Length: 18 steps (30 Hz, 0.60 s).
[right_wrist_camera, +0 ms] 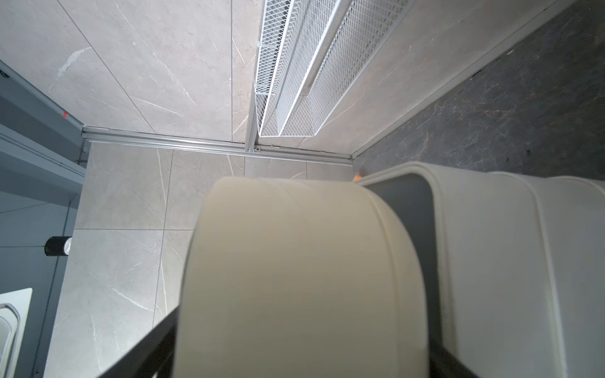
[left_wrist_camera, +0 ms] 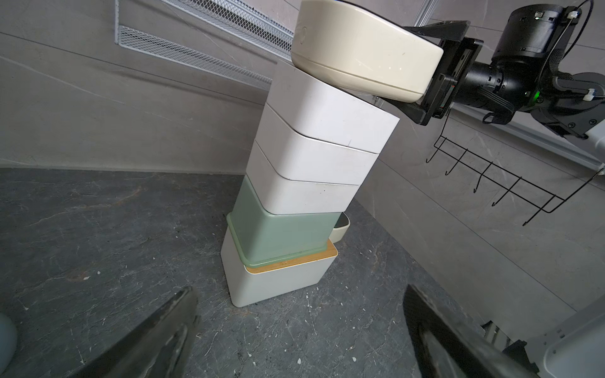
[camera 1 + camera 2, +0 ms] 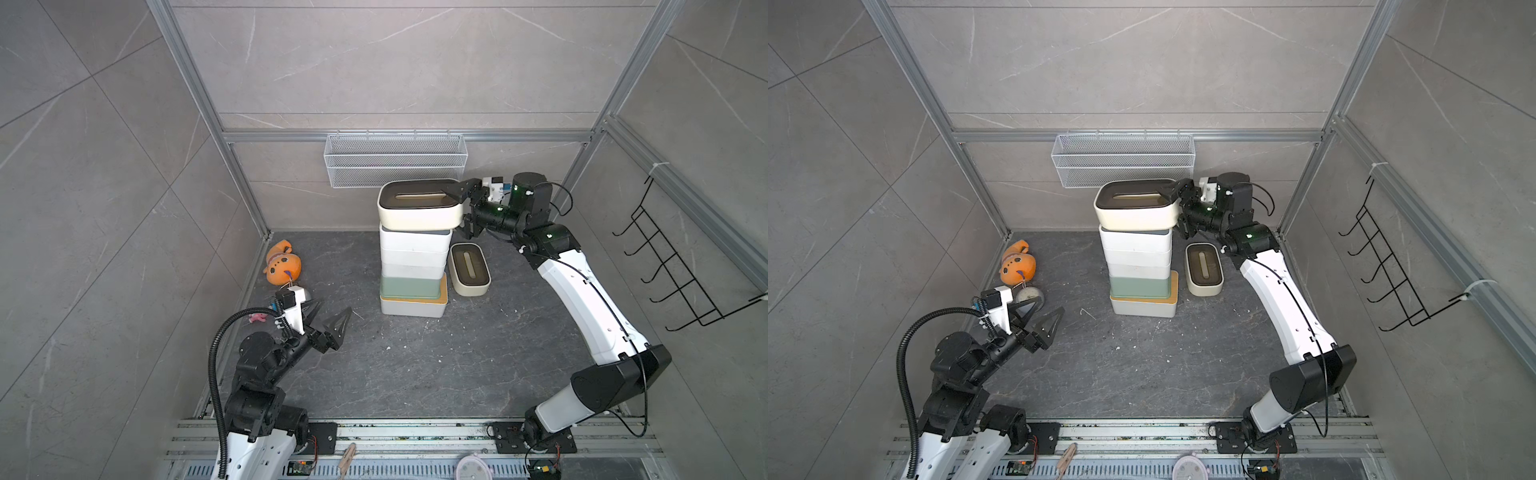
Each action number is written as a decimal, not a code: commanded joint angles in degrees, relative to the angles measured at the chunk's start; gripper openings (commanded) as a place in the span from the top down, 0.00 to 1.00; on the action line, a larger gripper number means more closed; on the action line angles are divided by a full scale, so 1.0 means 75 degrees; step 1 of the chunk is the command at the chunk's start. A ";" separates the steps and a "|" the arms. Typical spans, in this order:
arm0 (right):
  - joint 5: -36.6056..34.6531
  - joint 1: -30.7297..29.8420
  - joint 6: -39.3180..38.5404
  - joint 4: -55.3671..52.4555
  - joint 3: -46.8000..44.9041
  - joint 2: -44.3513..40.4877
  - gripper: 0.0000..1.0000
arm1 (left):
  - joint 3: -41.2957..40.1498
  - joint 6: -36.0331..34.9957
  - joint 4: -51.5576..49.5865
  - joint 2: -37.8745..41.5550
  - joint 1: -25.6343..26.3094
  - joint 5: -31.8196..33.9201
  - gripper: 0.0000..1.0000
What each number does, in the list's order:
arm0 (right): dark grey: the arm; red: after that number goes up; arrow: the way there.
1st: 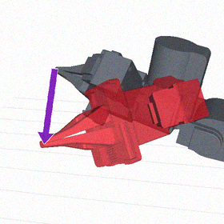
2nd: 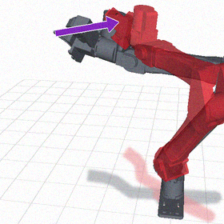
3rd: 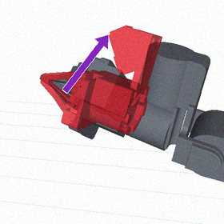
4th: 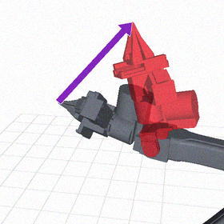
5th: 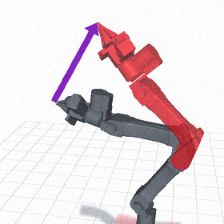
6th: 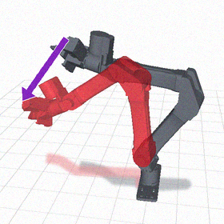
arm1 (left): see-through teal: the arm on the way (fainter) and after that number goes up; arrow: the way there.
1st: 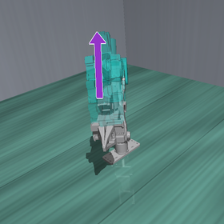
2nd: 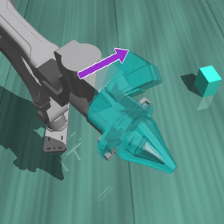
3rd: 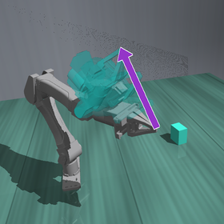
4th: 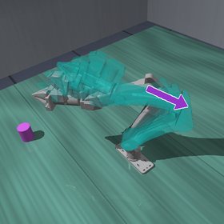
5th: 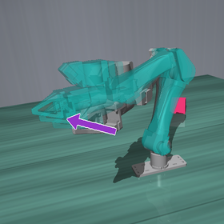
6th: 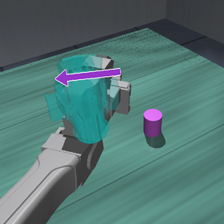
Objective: Stack the tissue boxes
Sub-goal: Place the tissue box at the tissue box.
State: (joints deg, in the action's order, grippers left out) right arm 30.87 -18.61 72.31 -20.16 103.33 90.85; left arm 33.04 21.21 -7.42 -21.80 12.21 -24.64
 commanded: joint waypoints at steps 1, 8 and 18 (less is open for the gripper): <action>0.0074 0.0032 -0.0198 0.0127 0.0055 -0.0304 0.06 | 0.0060 -0.0045 0.0263 -0.0105 -0.0027 -0.0238 0.00; -0.0336 0.0042 -0.1077 -0.1110 0.0722 -0.0188 0.03 | 0.0067 -0.0034 0.0274 -0.0152 -0.0024 -0.0288 0.00; -0.0548 0.0038 -0.2164 -0.2240 0.1351 0.0158 0.03 | 0.0062 -0.0020 0.0274 -0.0198 -0.0026 -0.0292 0.00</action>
State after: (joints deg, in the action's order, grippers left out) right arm 27.86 -18.61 60.36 -34.20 111.77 90.94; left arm 33.04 21.23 -7.42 -23.05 12.21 -25.69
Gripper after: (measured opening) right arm 0.974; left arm 0.997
